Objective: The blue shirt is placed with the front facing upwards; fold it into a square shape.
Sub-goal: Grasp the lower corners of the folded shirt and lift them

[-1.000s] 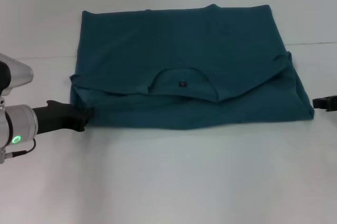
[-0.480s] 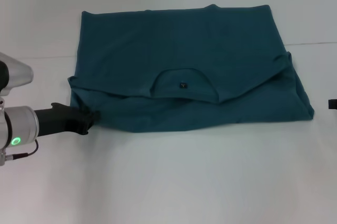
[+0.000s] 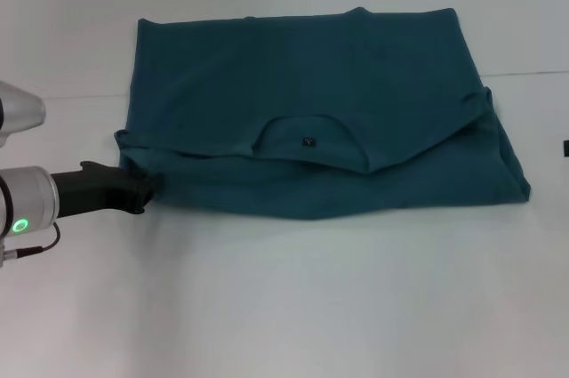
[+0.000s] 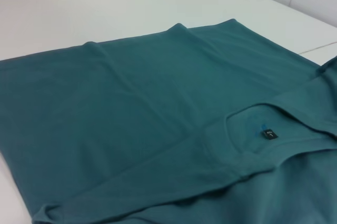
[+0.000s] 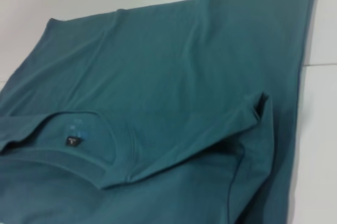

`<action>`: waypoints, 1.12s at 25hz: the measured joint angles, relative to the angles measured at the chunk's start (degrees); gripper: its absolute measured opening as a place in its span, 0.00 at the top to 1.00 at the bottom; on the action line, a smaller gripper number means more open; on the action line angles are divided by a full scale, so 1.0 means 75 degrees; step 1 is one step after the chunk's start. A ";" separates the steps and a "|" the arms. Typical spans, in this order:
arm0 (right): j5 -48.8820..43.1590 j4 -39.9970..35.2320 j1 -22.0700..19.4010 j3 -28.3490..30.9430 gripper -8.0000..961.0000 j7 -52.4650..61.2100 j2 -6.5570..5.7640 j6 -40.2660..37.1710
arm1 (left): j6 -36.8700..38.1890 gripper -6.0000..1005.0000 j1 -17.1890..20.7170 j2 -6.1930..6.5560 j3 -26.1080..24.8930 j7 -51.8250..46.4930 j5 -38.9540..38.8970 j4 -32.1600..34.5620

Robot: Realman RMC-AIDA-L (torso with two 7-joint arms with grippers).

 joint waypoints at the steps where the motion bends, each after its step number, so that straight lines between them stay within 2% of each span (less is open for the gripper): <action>1: -0.0002 -0.0008 0.0017 -0.0001 0.92 0.0068 -0.0055 -0.0070 | 0.0024 0.93 -0.0001 0.0000 0.0000 -0.0006 0.0000 0.0014; 3: -0.0070 -0.0020 0.0072 -0.0028 0.91 0.0181 -0.0126 -0.0149 | 0.0052 0.93 -0.0003 -0.0001 -0.0001 -0.0012 0.0000 0.0025; 6: -0.0349 -0.0024 0.0223 -0.0184 0.90 0.0310 -0.0132 -0.0189 | 0.0063 0.93 -0.0012 -0.0009 -0.0004 -0.0030 0.0000 0.0027; 13: -0.0885 0.0020 0.0643 -0.0722 0.87 0.0403 0.0207 0.0083 | 0.0098 0.93 -0.0028 0.0000 -0.0008 -0.0126 0.0000 0.0042; 15: -0.1031 0.0015 0.0690 -0.0826 0.79 0.0406 0.0360 0.0289 | 0.0115 0.93 -0.0030 0.0000 -0.0008 -0.0128 -0.0001 0.0051; 19: -0.1326 0.0063 0.0762 -0.0920 0.63 0.0475 0.0557 0.0700 | 0.0132 0.93 -0.0030 -0.0001 -0.0007 -0.0130 -0.0004 0.0055; 20: -0.1380 0.0065 0.0770 -0.0921 0.56 0.0505 0.0586 0.0776 | 0.0133 0.93 -0.0030 0.0000 -0.0008 -0.0131 -0.0005 0.0057; 22: -0.1408 0.0067 0.0774 -0.0918 0.41 0.0524 0.0606 0.0834 | 0.0136 0.93 -0.0031 -0.0001 -0.0007 -0.0131 -0.0007 0.0058; 28: -0.1401 0.0108 0.0699 -0.0874 0.27 0.0574 0.0606 0.1012 | 0.0136 0.93 -0.0016 -0.0001 -0.0001 -0.0123 -0.0008 0.0058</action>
